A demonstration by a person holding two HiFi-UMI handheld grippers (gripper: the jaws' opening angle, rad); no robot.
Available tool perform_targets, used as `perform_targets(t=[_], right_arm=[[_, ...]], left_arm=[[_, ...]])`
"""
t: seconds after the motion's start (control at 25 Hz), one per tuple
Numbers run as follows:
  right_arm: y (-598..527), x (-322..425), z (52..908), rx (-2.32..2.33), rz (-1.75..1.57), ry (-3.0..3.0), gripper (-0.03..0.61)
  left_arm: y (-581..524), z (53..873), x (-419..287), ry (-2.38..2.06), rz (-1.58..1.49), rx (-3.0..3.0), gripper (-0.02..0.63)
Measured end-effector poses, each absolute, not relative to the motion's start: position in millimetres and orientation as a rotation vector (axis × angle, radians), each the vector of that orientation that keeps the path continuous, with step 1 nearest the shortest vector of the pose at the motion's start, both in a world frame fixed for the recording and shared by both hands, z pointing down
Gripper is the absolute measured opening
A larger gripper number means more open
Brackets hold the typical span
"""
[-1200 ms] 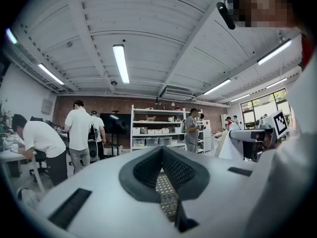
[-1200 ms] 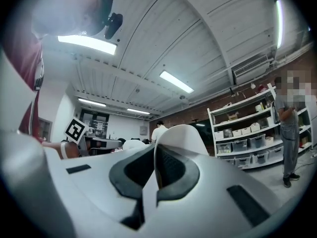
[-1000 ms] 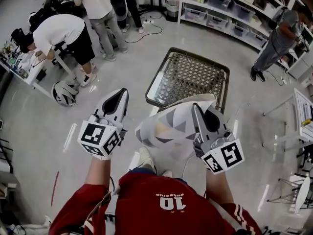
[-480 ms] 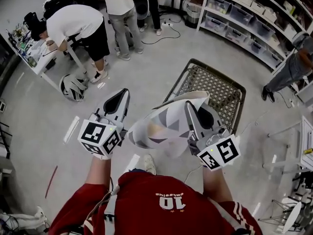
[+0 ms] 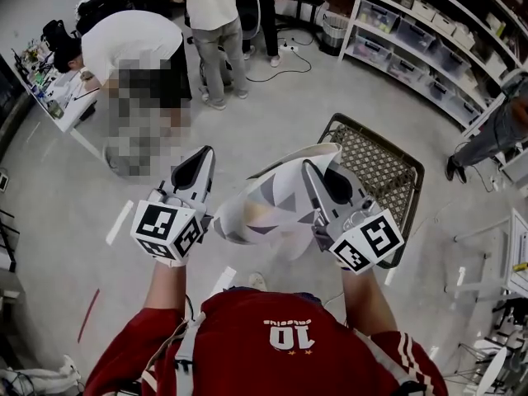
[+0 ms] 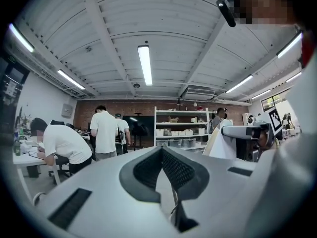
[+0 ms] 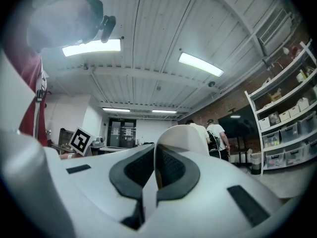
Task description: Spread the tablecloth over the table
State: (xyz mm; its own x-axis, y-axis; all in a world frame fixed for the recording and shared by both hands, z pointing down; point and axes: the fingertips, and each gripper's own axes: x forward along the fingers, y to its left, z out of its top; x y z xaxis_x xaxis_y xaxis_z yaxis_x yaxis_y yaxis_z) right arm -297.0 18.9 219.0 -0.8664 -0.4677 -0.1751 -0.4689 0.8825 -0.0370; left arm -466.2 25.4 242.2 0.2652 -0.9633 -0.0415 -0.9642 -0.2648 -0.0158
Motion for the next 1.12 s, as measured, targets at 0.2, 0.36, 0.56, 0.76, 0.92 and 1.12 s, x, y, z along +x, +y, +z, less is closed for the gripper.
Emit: perform_targets(t=[0.2, 0.36, 0.56, 0.76, 0.92, 1.12], right_arm=[[16, -314, 217, -0.665, -0.005, 2.885, 0.014], [-3, -338, 216, -0.622, -0.002, 2.894, 0.014], [-40, -377, 207, -0.567, -0.007, 2.902, 0.014], [-68, -396, 209, -0.506, -0.032, 2.906, 0.014], [-92, -416, 206, -0.421, -0.060, 2.909, 0.014], [-123, -433, 189, -0.338, -0.083, 2.885, 0.014]], left_arm=[[32, 246, -479, 1.909, 0.056, -2.445, 0.006], [19, 250, -496, 1.928, 0.066, -2.431, 0.006], [-12, 244, -526, 1.965, 0.049, -2.407, 0.006], [-23, 243, -542, 2.052, 0.046, -2.345, 0.006], [-26, 237, -558, 2.133, 0.036, -2.261, 0.006], [-31, 233, -568, 2.209, 0.030, -2.182, 0.006]])
